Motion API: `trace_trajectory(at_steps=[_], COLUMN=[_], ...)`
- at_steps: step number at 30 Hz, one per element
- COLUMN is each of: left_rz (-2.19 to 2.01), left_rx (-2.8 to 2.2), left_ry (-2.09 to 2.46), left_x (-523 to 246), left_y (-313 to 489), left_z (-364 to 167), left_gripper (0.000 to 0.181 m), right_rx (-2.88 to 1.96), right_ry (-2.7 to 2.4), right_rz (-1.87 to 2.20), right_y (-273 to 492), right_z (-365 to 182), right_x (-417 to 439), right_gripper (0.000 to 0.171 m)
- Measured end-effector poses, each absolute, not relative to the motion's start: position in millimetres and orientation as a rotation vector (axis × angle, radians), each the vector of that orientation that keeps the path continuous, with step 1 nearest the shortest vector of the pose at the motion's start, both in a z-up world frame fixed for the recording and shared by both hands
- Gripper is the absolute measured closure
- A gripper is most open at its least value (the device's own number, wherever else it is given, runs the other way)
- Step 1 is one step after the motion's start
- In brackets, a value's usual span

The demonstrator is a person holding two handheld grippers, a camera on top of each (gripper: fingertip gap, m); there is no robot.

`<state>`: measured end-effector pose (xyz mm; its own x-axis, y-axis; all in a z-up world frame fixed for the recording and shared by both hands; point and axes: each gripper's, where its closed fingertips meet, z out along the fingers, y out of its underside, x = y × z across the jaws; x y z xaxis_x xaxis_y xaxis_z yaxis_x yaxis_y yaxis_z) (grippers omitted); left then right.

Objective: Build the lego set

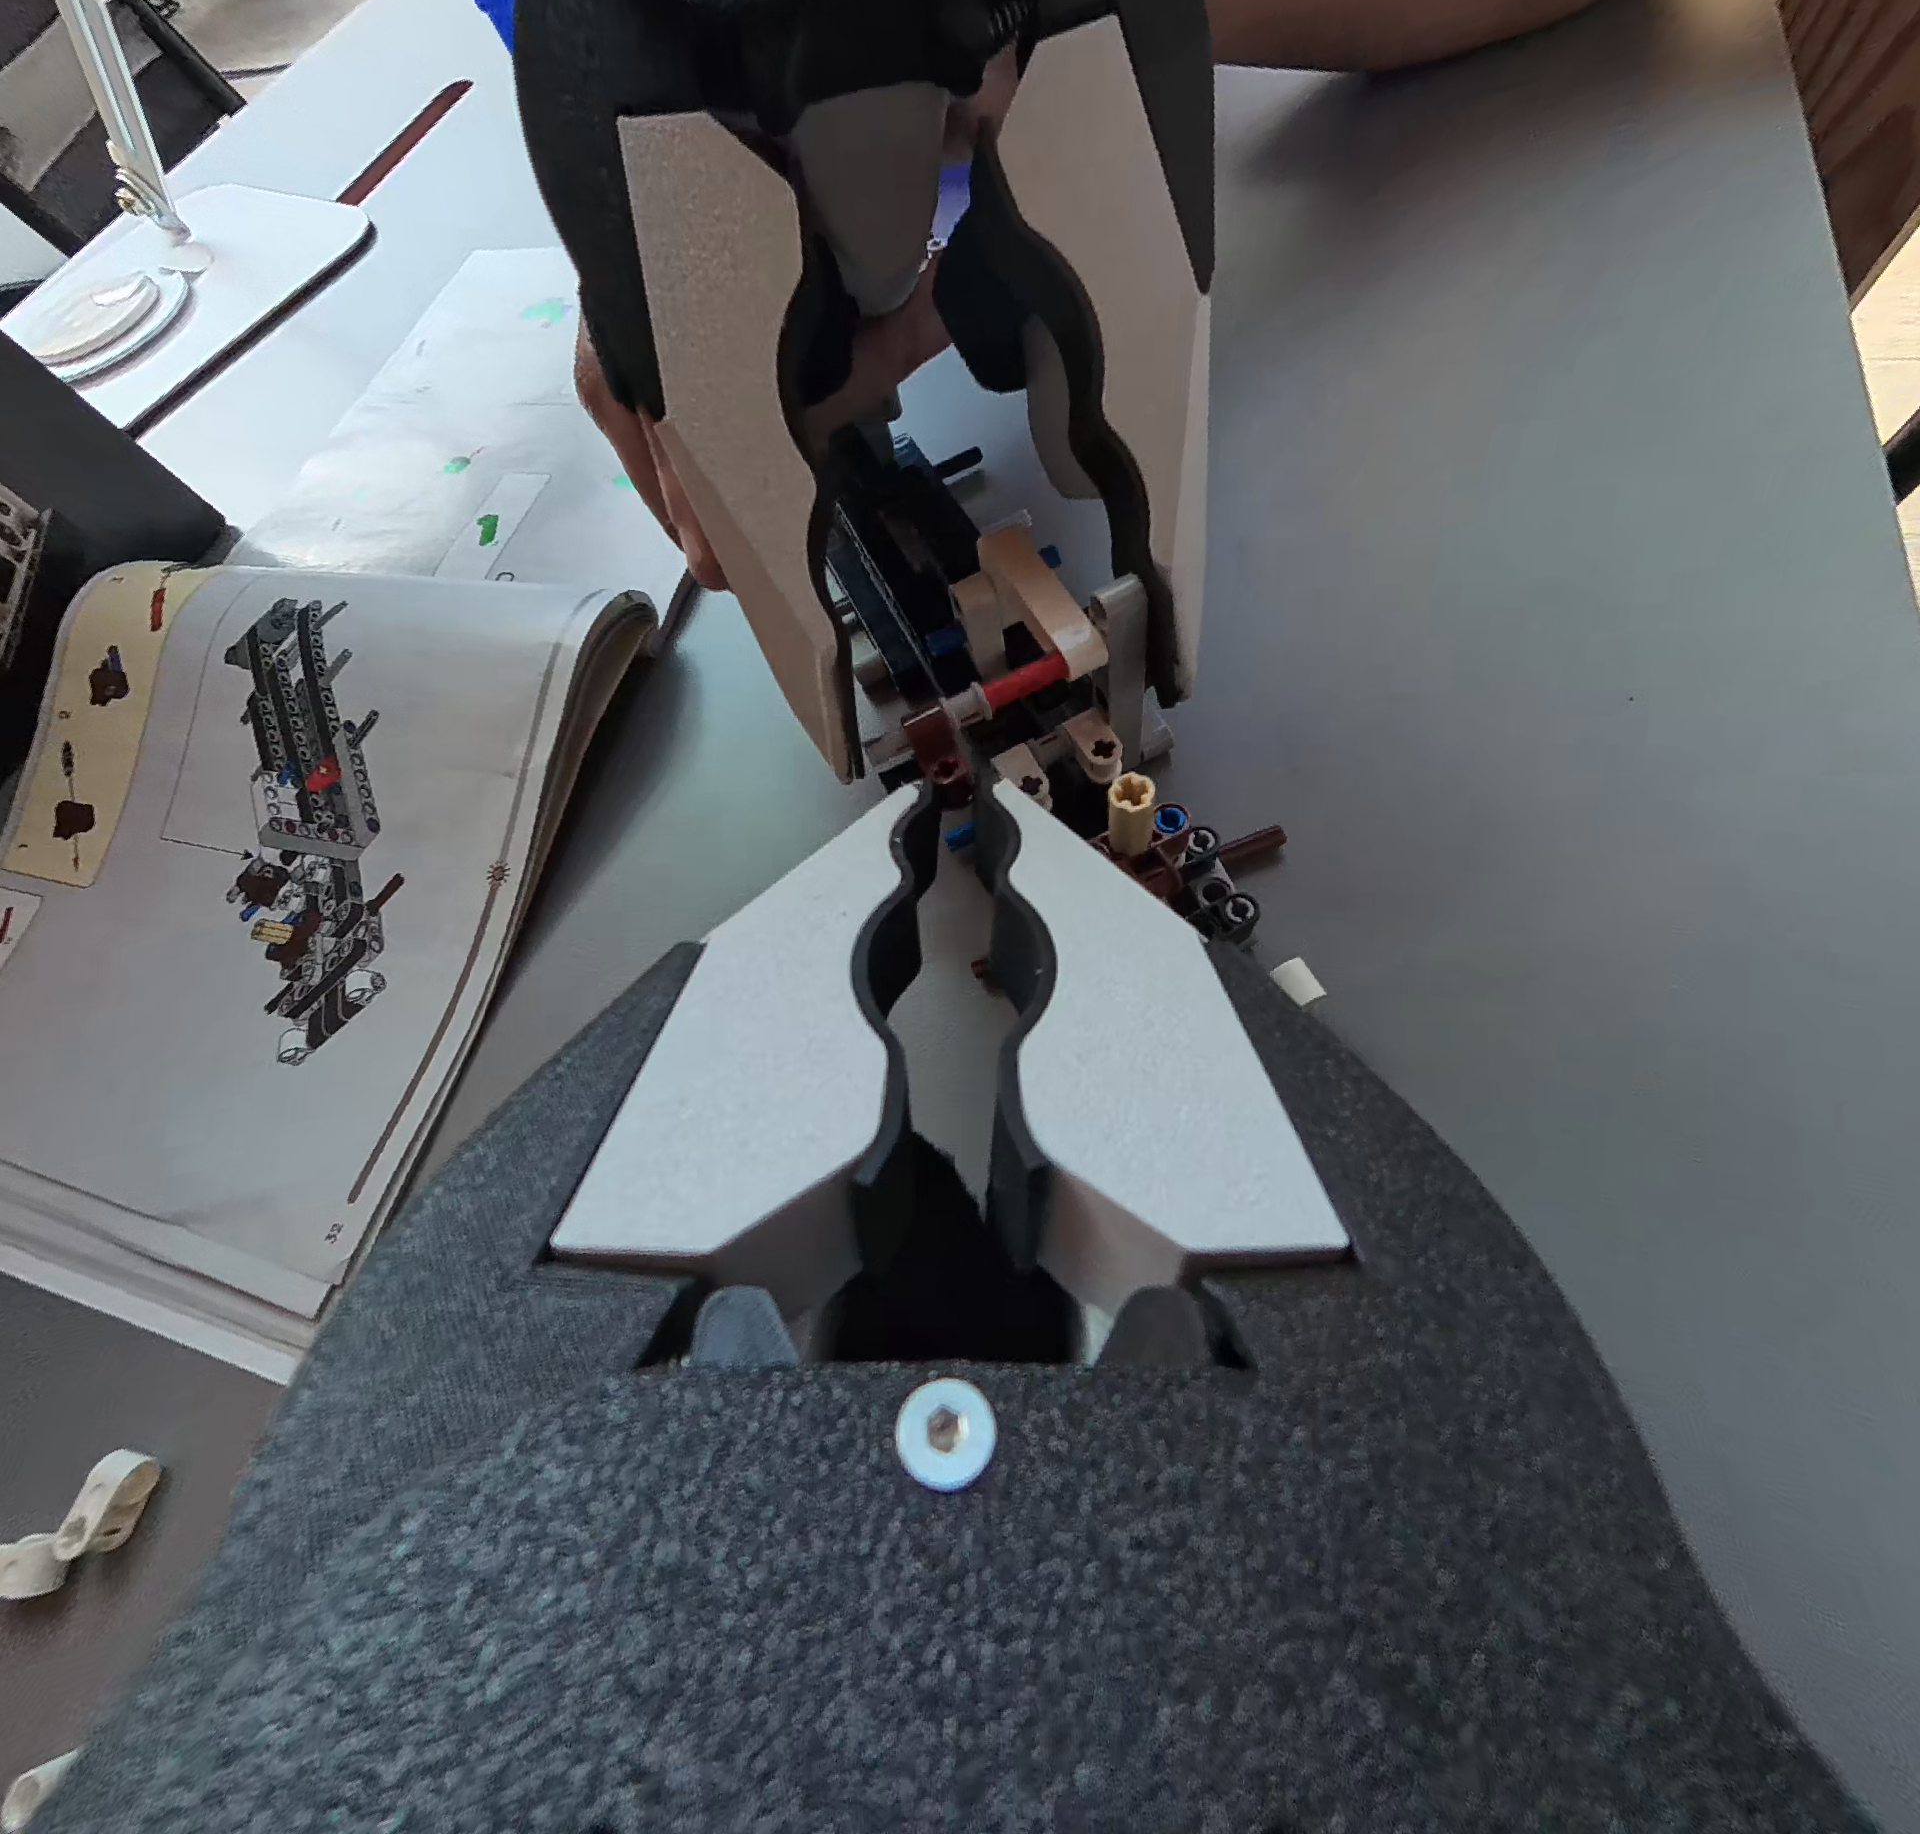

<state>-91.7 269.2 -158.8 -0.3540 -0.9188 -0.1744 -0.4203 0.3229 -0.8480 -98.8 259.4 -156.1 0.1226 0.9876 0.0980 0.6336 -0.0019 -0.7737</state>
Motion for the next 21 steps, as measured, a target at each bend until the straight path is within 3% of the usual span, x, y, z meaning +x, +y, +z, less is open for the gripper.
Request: trace_trajectory(at_steps=[21], left_rz=[-0.913], left_rx=[-1.164], left_ry=[1.900], left_x=[-89.6], left_y=[271.4], left_z=[-158.0], left_gripper=[0.176], right_rx=[-1.709], right_ry=[-1.598], right_rz=[0.607], right_y=[261.2], right_z=[-155.8], right_x=[-97.0], right_gripper=[0.115])
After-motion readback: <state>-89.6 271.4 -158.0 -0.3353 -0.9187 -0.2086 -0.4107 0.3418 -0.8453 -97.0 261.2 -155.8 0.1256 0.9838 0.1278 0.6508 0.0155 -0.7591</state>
